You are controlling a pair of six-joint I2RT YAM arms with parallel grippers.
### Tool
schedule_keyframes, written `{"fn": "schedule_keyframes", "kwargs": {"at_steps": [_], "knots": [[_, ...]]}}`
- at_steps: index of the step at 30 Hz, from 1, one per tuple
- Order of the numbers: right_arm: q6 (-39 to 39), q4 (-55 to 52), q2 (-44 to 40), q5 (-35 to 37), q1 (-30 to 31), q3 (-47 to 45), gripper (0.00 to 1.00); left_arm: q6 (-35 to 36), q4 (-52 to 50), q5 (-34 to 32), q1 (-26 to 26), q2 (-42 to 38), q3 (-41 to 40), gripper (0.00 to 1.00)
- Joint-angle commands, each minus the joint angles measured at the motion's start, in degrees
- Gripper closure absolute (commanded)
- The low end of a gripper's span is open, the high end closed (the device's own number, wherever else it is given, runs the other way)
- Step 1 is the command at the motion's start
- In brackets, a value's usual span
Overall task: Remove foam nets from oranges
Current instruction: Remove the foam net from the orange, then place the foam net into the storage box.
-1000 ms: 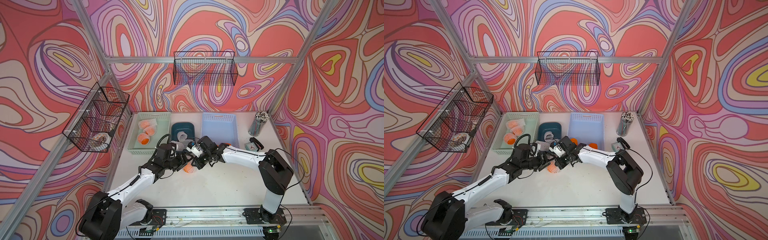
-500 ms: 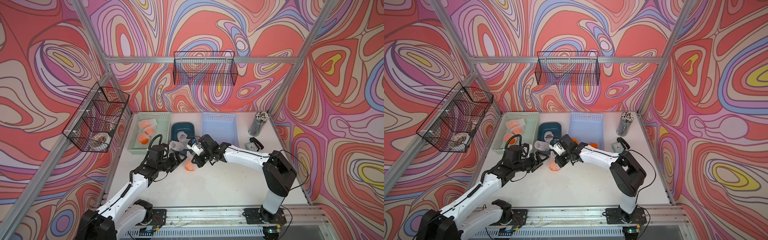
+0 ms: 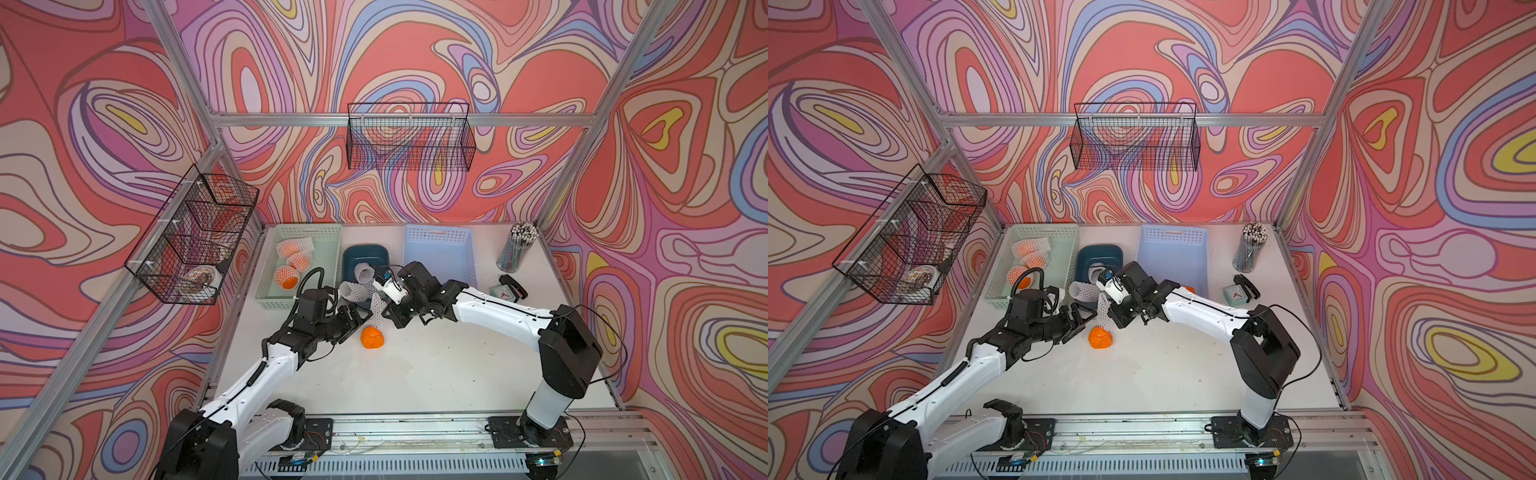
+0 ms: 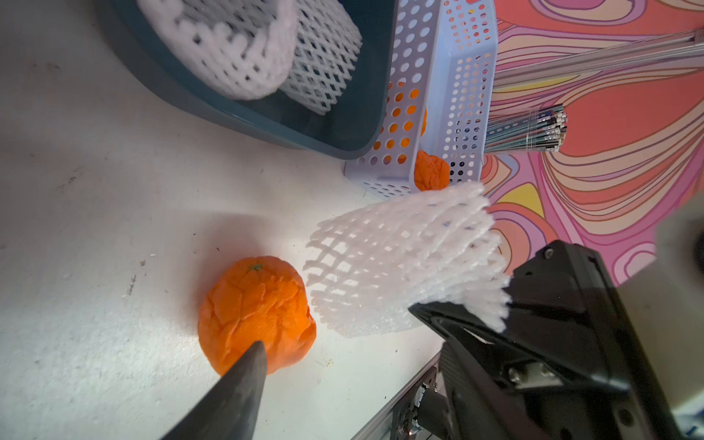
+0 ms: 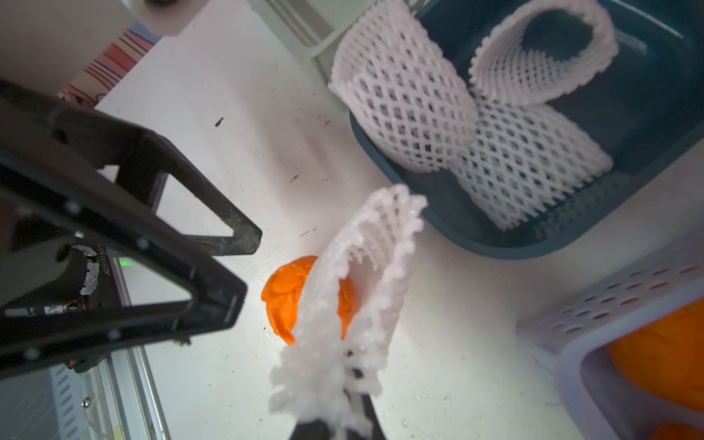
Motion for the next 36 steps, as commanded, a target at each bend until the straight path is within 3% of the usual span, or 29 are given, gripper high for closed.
{"fn": "schedule_keyframes", "kwargs": {"at_steps": [1, 6, 10, 16, 25, 29, 36], "knots": [[0.4, -1.6, -0.1, 0.7, 0.0, 3.6, 1.00, 1.0, -1.5, -2.4, 0.5, -2.5, -0.8, 0.25], [2.4, -5.2, 1.4, 0.1, -1.0, 11.0, 1.00, 2.4, -8.1, -11.0, 0.7, -10.6, 0.9, 0.20], [5.1, -11.6, 8.5, -3.6, -3.2, 20.4, 1.00, 4.5, -15.7, -18.1, 0.7, -16.9, 4.0, 0.13], [7.7, -19.2, 17.5, -7.4, -5.7, 33.2, 1.00, 8.3, -24.0, -24.7, 0.8, -20.8, 9.0, 0.13], [8.3, -30.5, 27.9, -10.1, -7.4, 45.7, 0.93, 11.8, -28.0, -24.1, 0.8, -15.8, 14.4, 0.13], [9.3, -31.3, 29.8, -9.9, -8.1, 47.0, 0.75, 12.8, -27.7, -22.6, 0.7, -13.0, 16.1, 0.13], [10.6, -33.1, 33.3, -8.8, -8.8, 50.0, 0.66, 12.9, -24.6, -21.0, 0.7, -11.8, 16.3, 0.13]]}}
